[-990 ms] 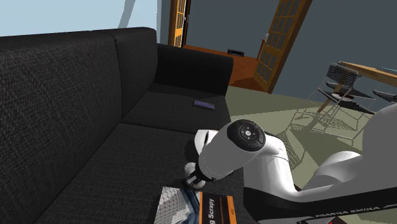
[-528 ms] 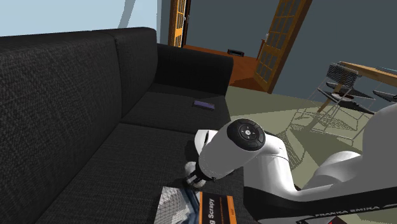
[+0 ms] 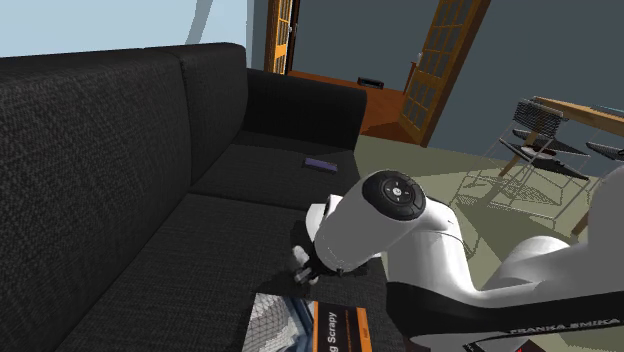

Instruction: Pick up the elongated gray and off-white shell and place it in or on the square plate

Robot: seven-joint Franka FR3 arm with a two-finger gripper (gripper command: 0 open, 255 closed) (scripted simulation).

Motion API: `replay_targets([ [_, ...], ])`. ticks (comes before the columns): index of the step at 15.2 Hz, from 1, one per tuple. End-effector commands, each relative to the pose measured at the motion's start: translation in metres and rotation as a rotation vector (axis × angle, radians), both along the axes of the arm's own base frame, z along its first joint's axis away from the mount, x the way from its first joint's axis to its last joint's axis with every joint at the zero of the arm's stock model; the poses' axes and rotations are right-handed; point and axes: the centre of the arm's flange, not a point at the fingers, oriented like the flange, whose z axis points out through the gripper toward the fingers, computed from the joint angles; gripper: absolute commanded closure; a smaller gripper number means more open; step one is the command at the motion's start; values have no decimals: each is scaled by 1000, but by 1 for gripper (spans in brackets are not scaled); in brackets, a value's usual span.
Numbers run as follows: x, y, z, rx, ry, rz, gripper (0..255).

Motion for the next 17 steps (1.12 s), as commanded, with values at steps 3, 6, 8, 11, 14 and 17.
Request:
replay_targets([
  [3, 0, -1, 20, 0, 2, 0, 255],
  [6, 0, -1, 36, 0, 2, 0, 255],
  [8, -1, 0, 31, 0, 1, 0, 0],
  [11, 32, 88, 14, -325, 36, -179, 0],
  [14, 78, 159, -30, -650, 70, -359, 0],
  [17, 98, 175, -55, -771, 83, -426, 0],
])
